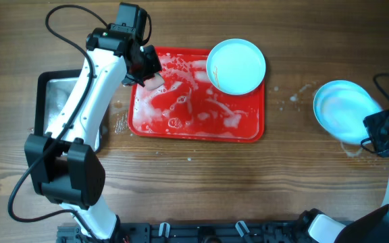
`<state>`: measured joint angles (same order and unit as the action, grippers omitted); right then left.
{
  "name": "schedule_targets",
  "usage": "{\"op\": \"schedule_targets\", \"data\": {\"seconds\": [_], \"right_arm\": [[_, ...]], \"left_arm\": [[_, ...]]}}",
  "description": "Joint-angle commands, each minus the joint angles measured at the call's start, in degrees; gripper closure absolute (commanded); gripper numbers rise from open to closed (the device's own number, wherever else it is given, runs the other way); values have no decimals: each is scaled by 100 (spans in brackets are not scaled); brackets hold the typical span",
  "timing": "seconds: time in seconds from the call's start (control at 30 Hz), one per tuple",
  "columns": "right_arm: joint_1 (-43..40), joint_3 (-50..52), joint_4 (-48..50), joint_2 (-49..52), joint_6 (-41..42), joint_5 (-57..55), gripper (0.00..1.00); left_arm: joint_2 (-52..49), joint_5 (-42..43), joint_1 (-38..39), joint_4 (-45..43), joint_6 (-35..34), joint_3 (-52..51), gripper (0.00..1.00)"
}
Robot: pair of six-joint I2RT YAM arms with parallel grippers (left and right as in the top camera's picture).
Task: Clean dirty plates on tray and stack at the side
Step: 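Stack the plate on the cleaned plate at right and release, then move the right gripper to the last plate on the tray, grip rim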
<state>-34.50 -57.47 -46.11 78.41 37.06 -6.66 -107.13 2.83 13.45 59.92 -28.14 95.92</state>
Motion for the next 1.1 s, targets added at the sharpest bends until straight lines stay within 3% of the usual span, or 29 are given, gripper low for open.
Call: {"op": "schedule_targets", "data": {"seconds": [0.0, 0.1, 0.17, 0.3, 0.53, 0.7, 0.9, 1.07], "right_arm": [[-7, 7, 63, -61, -146, 205, 33], [0, 2, 243, -63, -623, 914, 32], [63, -50, 374, -63, -933, 1578, 24], [544, -393, 433, -63, -1156, 2221, 19], [2522, -1495, 354, 216, -822, 1554, 12], [3829, -2284, 350, 1156, -411, 1003, 13], [4297, -2621, 225, 2461, 356, 861, 31], [4297, -2618, -76, 2892, 402, 859, 43]], "left_arm": [[24, -79, 17, -31, 92, 63, 96], [24, -79, 17, -31, 92, 63, 96], [24, -81, 17, -31, 90, 63, 96], [24, -81, 17, -37, 92, 63, 96], [24, -81, 17, -35, 90, 63, 96], [24, -81, 17, -33, 92, 63, 96], [24, -83, 17, -31, 92, 63, 96], [24, -83, 17, -13, 92, 63, 96]]}}
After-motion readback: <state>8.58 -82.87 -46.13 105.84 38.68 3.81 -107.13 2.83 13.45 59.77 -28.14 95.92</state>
